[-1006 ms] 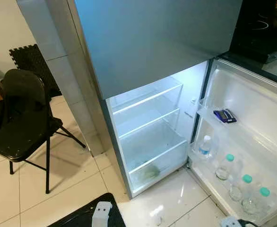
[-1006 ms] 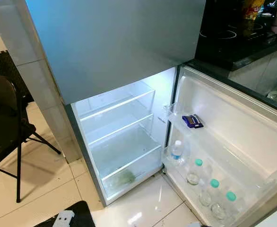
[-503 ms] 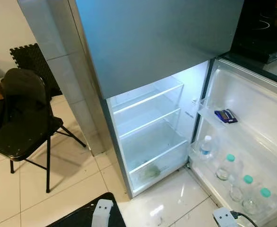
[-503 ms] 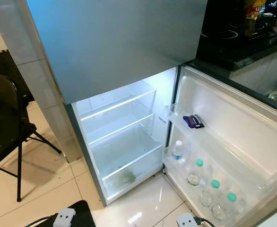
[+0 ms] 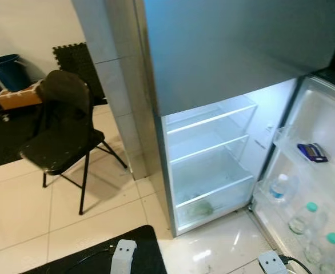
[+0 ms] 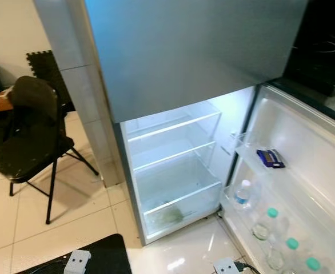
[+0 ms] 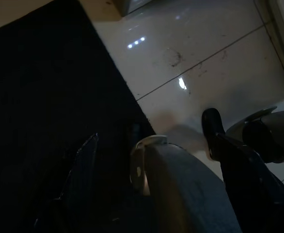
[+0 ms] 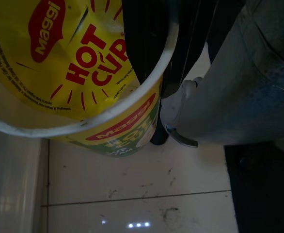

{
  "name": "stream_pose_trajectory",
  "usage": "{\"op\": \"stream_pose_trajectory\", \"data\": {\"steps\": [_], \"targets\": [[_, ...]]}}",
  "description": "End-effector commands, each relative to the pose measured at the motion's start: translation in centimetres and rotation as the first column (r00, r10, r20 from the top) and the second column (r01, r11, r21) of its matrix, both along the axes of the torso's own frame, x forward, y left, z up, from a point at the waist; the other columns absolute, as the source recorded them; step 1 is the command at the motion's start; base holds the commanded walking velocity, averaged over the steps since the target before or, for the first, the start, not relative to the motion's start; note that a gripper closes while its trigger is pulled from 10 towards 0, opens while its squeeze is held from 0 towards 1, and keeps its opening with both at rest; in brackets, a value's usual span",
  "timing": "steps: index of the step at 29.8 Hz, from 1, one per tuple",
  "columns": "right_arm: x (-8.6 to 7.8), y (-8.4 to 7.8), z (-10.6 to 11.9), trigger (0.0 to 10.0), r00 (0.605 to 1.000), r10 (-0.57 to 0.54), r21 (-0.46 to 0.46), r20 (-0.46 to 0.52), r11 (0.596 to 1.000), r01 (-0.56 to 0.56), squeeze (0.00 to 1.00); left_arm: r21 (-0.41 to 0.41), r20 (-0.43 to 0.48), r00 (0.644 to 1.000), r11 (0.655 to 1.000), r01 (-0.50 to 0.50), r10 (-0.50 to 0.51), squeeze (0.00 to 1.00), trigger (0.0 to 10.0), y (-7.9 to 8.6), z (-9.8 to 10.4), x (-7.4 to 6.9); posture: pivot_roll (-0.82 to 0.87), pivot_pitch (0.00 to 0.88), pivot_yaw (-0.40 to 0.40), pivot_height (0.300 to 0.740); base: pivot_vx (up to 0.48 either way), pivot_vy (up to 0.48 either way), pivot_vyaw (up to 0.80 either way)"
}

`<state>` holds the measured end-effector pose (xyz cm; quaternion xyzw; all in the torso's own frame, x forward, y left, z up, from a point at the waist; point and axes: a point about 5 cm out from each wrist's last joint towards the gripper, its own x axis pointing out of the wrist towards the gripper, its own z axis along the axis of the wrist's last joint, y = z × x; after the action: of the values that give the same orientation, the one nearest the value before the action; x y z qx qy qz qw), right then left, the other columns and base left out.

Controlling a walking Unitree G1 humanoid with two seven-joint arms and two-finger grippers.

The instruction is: Restocking fridge

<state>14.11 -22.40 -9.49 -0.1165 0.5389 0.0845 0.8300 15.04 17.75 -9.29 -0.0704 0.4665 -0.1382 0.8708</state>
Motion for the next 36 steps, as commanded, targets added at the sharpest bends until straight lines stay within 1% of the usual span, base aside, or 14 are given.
{"op": "stream_pose_trajectory", "data": {"steps": [1, 16, 20, 21, 23, 29, 36], "targets": [[-0.13, 0.13, -0.08, 10.0, 1.000, -0.012, 0.003, -0.002, 1.000, 0.012, 0.00, -0.012, -0.017, 1.000, 1.000, -0.009, 0.009, 0.00, 10.0, -0.43, -0.16, -0.21, -0.13, 0.000, 0.024, 0.740, 0.000, 0.000, 0.62], [-0.43, 0.14, -0.20, 10.0, 1.000, -0.015, -0.006, -0.009, 1.000, 0.015, 0.00, -0.010, -0.030, 1.000, 1.000, -0.011, 0.010, 0.00, 10.0, -0.25, -0.16, -0.17, -0.13, 0.000, 0.030, 0.740, 0.000, 0.000, 0.62], [-0.45, 0.00, -0.19, 10.0, 1.000, -0.012, -0.026, -0.005, 1.000, 0.012, 0.00, -0.011, -0.033, 0.999, 1.000, -0.009, 0.009, 0.00, 10.0, -0.28, -0.18, -0.18, -0.13, 0.000, 0.029, 0.740, 0.000, 0.000, 0.63], [-0.45, -0.12, -0.18, 10.0, 1.000, -0.012, -0.043, -0.003, 0.999, 0.012, 0.00, -0.011, -0.035, 0.999, 1.000, -0.009, 0.009, 0.00, 10.0, -0.29, -0.18, -0.19, -0.13, 0.000, 0.029, 0.740, 0.000, 0.000, 0.68], [-0.50, -0.36, -0.17, 10.0, 1.000, -0.025, -0.067, -0.001, 0.997, 0.025, 0.00, -0.011, -0.038, 0.999, 1.000, -0.009, 0.009, 0.00, 10.0, -0.27, -0.20, -0.21, -0.13, 0.000, 0.030, 0.740, 0.000, 0.000, 0.00], [-0.51, -0.38, -0.16, 10.0, 1.000, -0.020, -0.060, -0.005, 0.998, 0.020, 0.00, -0.015, -0.051, 0.999, 1.000, -0.020, 0.019, 0.00, 10.0, -0.25, -0.25, -0.30, -0.13, 0.000, 0.027, 0.740, 0.000, 0.000, 0.00], [-0.65, -0.35, -0.21, 10.0, 1.000, -0.021, -0.055, -0.010, 0.998, 0.020, 0.00, -0.015, -0.060, 0.998, 1.000, -0.023, 0.022, 0.00, 10.0, -0.26, -0.33, -0.45, -0.14, 0.000, 0.027, 0.740, 0.000, -0.327, 0.00]]}}
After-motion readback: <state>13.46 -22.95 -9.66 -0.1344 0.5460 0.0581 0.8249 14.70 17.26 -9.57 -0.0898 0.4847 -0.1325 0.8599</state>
